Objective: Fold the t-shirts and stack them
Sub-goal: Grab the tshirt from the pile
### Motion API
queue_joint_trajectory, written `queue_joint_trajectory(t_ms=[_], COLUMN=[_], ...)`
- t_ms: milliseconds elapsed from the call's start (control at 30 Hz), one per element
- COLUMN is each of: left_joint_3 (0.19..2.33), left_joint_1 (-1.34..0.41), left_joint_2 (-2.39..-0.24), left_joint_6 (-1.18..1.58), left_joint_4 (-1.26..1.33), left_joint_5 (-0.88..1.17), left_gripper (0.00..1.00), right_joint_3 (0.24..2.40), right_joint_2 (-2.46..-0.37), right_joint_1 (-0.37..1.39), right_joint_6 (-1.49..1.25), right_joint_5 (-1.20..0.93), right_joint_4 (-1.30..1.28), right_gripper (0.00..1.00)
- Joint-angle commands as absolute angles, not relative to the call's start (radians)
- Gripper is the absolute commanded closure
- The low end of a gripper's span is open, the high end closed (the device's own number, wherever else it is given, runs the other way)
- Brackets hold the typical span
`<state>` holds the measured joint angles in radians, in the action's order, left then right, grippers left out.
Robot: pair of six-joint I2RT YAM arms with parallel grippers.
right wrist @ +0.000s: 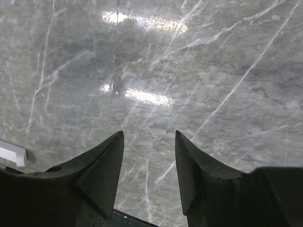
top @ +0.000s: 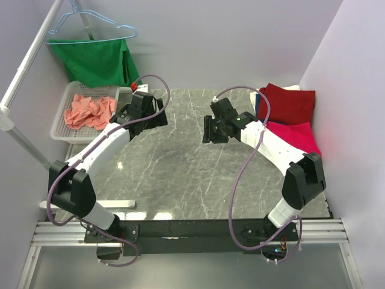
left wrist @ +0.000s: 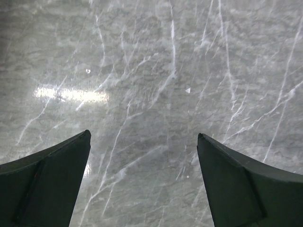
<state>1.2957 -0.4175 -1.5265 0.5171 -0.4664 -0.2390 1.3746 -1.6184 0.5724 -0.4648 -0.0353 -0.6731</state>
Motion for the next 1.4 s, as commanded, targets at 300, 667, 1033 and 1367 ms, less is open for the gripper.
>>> queue_joint_trajectory(t_ms=[300, 667, 1033, 1367], left_joint_3=[1.273, 1.526, 1.805, 1.813], left_joint_1=[-0.431, -0.338, -0.138, 0.084], left_joint_2=[-1.448, -1.623, -1.862, -1.934], left_joint_6=[0.506, 0.590, 0.692, 0.782], left_joint_4=[-0.403, -0.541, -0.667, -0.611], left_joint_5=[-0.297, -0.622, -0.615, -0.502], left_gripper=[0.01, 0.06, 0.07, 0.08], right_joint_3=[1.454, 1.445, 1.434, 1.476], right_joint_2=[-1.661, -1.666, -1.669, -1.738], right_joint_1=[0.581, 0.581, 0.580, 0.580], right_joint_6=[-0.433, -0.416, -0.390, -0.385], right_joint_5=[-0.048, -0.026, -0.002, -0.011], right_joint_4=[-0.664, -0.660, -0.657, -0.684], right_gripper=[0.46, 0.46, 0.46, 0.46])
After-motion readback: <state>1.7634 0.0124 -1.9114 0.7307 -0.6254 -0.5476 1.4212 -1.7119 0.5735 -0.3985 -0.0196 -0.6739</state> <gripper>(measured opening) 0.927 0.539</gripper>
